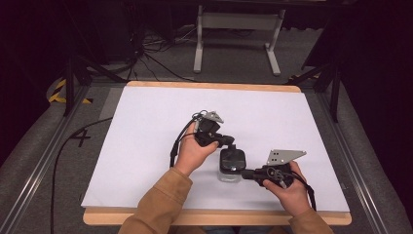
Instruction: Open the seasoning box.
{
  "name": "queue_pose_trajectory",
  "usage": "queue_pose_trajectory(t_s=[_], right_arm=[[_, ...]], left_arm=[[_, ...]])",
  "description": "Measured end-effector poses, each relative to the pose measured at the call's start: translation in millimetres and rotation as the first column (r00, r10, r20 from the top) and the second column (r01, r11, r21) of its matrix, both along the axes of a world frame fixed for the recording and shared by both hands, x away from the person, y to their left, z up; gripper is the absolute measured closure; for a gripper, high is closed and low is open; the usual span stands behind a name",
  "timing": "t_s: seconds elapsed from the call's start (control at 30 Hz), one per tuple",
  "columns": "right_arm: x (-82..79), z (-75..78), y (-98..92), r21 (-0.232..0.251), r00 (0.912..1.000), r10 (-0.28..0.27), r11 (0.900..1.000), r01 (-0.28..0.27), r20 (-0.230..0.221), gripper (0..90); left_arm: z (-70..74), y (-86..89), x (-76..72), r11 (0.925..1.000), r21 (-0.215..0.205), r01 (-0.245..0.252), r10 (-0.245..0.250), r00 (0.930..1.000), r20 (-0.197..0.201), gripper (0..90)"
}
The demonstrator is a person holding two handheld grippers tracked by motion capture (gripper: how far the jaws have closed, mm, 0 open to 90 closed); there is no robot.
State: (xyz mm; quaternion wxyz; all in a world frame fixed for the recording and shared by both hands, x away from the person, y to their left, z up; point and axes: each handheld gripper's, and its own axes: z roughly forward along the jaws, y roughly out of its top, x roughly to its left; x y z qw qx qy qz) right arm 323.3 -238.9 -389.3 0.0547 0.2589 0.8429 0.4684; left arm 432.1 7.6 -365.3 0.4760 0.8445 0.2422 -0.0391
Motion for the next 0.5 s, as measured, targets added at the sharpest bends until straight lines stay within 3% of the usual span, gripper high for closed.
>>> queue_pose_trajectory(t_s=[0.27, 0.5], right_arm=[[5.0, 8.2, 0.7, 0.016, 0.9998, -0.002, 1.000, 0.002, 0.021, 90.0], [10.7, 17.6, 4.7, 0.015, 0.9985, -0.027, 1.000, 0.026, 0.048, 90.0]], left_arm=[[28.5, 22.2, -27.0, 0.9996, -0.002, 0.028, -0.028, 0.9983, 0.051, 87.6], [34.8, 33.7, -40.9, 0.9989, -0.009, 0.046, -0.045, 0.9978, 0.049, 88.8]])
